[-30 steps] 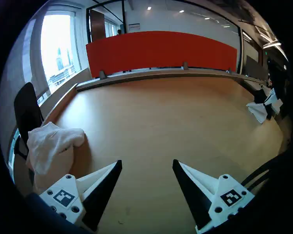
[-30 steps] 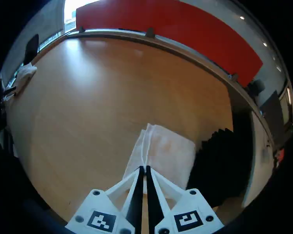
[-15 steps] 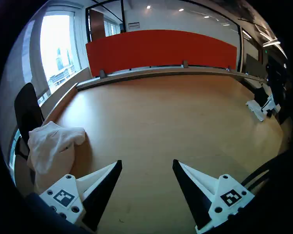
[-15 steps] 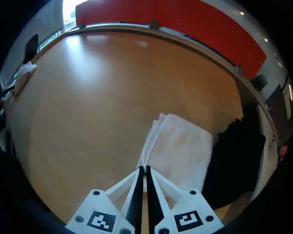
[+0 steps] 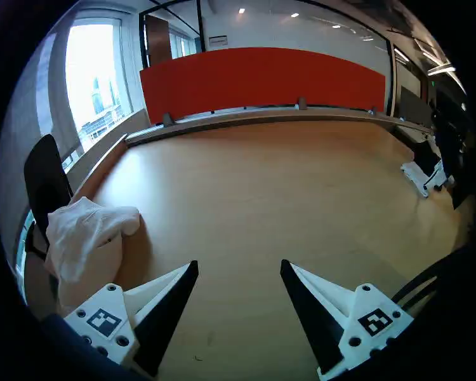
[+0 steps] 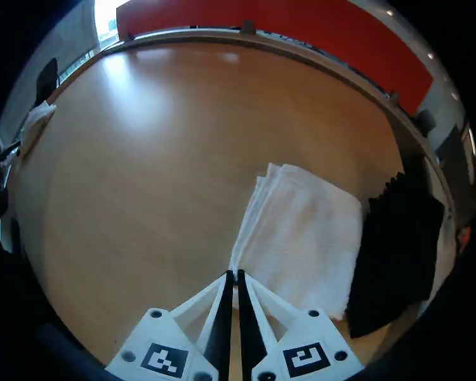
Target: Fold towel
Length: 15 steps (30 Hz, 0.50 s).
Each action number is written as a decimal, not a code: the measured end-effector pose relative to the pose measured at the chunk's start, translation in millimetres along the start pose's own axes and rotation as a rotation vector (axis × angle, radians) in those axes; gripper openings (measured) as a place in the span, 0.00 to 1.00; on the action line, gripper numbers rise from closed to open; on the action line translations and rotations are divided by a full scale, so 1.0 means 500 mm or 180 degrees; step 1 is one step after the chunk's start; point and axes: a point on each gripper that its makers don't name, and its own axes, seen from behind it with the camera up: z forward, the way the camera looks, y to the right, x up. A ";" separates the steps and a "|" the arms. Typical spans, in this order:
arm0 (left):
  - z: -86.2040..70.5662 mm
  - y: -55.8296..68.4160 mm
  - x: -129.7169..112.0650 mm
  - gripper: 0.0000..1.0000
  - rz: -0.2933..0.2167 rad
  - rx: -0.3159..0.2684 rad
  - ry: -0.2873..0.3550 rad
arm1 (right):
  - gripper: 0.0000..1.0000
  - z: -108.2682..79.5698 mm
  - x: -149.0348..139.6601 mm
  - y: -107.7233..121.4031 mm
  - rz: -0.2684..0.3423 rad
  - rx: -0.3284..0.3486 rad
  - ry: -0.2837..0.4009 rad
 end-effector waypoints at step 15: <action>0.003 0.004 0.004 0.96 0.0002 0.0002 0.0000 | 0.32 -0.002 -0.010 -0.004 -0.0039 0.0014 -0.0008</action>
